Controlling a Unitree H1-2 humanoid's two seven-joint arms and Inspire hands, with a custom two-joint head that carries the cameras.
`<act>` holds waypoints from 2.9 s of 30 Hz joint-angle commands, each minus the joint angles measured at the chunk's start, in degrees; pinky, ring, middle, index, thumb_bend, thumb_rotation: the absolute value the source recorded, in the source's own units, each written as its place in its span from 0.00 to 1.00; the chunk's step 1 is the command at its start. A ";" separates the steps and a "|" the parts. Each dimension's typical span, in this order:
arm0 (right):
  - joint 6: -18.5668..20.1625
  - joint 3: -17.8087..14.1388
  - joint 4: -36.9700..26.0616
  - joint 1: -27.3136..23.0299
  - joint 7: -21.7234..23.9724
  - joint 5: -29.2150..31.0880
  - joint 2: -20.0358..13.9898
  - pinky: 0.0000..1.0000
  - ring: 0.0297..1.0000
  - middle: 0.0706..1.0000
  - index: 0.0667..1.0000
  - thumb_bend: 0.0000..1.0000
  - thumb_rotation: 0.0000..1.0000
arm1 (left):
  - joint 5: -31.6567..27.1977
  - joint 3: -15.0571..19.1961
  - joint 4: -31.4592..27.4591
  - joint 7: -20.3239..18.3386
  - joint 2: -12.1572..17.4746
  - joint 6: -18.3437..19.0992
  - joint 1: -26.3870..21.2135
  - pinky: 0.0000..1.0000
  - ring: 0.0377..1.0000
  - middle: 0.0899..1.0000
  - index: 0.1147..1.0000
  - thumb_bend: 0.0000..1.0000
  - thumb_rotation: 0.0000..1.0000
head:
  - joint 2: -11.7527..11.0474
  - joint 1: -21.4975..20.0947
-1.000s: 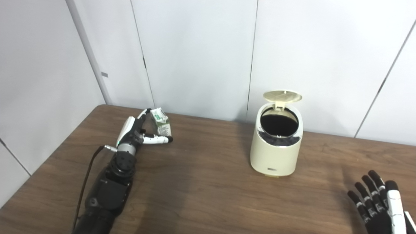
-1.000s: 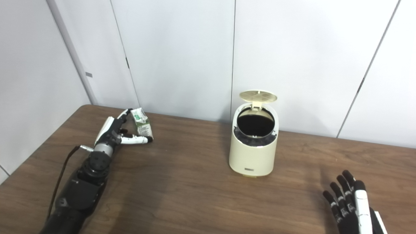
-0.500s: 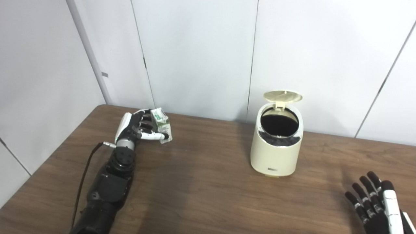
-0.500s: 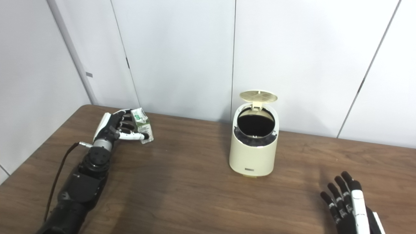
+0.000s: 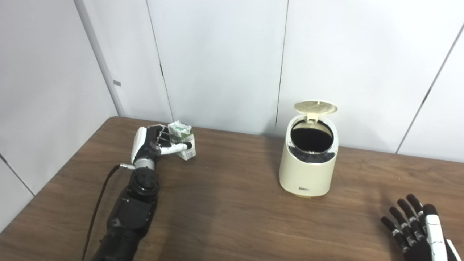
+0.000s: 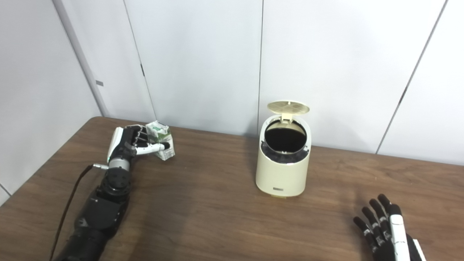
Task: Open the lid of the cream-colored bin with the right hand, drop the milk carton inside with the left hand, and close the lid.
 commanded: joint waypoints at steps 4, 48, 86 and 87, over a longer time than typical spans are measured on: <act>-2.18 -0.02 -1.62 -1.12 1.49 0.40 -0.65 0.86 0.92 0.93 0.93 0.41 0.72 | 1.58 -0.57 -1.01 2.43 0.98 -2.77 -3.63 0.49 0.47 0.46 0.40 0.50 0.00 | 0.15 0.18; -6.50 2.40 2.60 -1.37 1.82 -2.86 0.89 0.83 0.92 0.92 0.90 0.49 0.68 | 8.27 -8.67 -41.62 -1.51 -15.19 -5.82 3.61 0.35 0.44 0.45 0.41 0.48 0.00 | 0.18 -13.24; -7.84 5.21 3.01 -2.21 0.57 -7.09 5.69 0.78 0.89 0.89 0.86 0.51 0.66 | 10.94 -13.45 -19.95 1.03 -20.89 -21.81 -6.49 0.34 0.41 0.44 0.43 0.48 0.00 | -0.15 -17.61; -7.96 5.37 2.97 -2.21 0.63 -7.27 5.64 0.79 0.90 0.90 0.87 0.51 0.66 | 10.95 -13.47 -19.59 1.06 -20.98 -21.90 -6.68 0.33 0.41 0.44 0.43 0.48 0.00 | -0.15 -17.66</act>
